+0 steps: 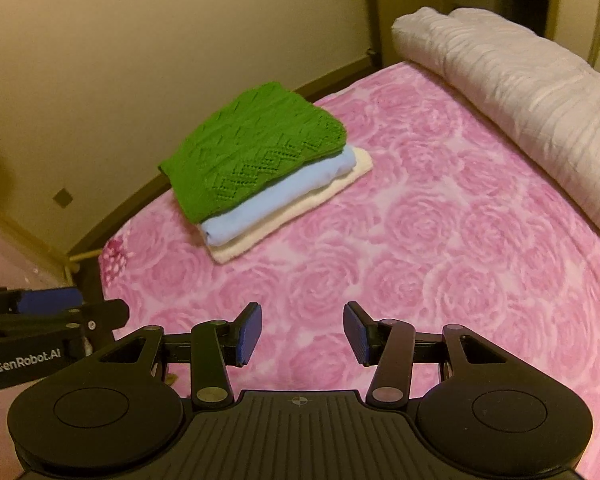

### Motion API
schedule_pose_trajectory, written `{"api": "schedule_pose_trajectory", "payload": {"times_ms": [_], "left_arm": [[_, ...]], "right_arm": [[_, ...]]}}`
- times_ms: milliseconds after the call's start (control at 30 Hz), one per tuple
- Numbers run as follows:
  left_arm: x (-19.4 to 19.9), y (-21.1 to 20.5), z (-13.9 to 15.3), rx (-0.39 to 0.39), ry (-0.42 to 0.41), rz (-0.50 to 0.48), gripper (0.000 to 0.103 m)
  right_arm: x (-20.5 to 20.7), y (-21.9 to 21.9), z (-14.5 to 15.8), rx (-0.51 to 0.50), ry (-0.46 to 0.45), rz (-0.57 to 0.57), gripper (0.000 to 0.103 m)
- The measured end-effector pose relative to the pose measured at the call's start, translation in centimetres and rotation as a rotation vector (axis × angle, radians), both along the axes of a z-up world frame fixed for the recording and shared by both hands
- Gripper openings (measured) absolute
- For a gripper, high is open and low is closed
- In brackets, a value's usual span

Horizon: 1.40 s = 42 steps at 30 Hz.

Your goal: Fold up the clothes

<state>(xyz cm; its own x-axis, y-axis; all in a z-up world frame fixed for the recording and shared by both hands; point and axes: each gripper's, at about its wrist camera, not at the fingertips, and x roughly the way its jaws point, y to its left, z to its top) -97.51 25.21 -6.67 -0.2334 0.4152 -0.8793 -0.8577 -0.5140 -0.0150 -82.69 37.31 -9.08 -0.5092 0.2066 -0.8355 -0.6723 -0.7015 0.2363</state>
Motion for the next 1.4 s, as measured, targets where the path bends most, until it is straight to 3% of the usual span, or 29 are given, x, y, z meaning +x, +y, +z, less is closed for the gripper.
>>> {"api": "schedule_pose_trajectory", "payload": {"times_ms": [800, 1233, 1400], "left_arm": [[-2.0, 7.5, -4.1, -0.081, -0.029, 0.023, 0.048], [-2.3, 8.1, -4.5, -0.072, -0.035, 0.04, 0.048], [-2.3, 7.0, -3.6, -0.033, 0.011, 0.044, 0.048]], "right_arm": [[-3.0, 7.9, -2.8, -0.08, -0.03, 0.005, 0.049], [-3.7, 8.0, -2.5, -0.078, -0.029, 0.005, 0.049], [-3.6, 7.1, -1.9, -0.071, -0.022, 0.003, 0.049]]}}
